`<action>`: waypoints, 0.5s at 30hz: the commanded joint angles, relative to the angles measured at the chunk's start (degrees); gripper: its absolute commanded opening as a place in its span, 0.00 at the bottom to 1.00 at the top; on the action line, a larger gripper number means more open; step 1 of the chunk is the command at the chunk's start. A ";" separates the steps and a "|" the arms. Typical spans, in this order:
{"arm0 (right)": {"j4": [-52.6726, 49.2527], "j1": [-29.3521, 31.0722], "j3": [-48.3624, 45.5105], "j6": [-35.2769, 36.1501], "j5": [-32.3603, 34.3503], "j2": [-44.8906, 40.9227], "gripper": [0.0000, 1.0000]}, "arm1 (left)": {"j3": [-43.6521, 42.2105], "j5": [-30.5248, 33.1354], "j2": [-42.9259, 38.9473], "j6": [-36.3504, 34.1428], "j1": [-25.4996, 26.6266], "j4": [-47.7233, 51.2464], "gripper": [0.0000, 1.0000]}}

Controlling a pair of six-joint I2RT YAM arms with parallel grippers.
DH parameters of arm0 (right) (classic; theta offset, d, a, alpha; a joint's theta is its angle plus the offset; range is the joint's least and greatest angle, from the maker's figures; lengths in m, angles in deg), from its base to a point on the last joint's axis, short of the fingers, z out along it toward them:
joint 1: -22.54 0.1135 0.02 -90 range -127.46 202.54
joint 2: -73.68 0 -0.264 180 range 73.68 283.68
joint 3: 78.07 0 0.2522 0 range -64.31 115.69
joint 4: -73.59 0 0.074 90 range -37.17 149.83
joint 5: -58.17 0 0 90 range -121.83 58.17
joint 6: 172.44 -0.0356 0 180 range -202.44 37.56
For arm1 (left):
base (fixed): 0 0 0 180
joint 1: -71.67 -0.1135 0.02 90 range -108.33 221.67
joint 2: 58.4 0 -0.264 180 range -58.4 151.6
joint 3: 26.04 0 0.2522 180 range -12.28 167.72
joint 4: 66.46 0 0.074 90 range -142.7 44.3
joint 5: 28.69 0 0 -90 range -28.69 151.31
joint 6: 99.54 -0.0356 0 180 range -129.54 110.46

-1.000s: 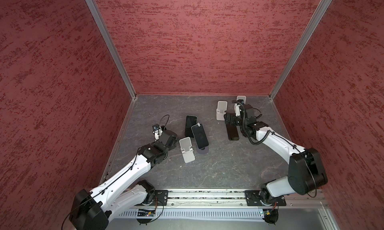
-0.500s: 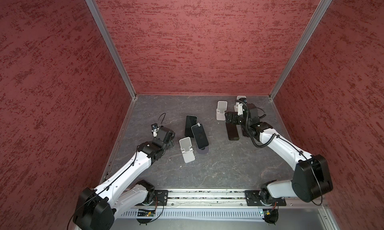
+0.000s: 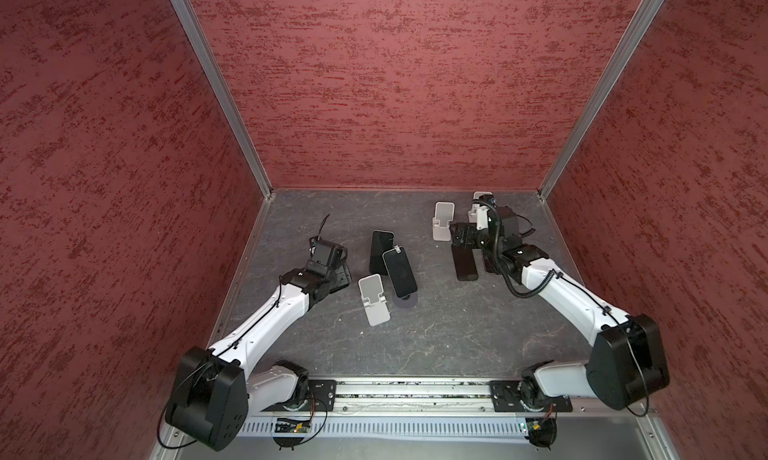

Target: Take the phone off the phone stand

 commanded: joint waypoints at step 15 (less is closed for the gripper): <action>0.73 -0.25 0.72 -0.24 -0.72 -2.07 0.99 | 5.19 -8.44 6.58 -5.63 -3.66 -1.49 0.63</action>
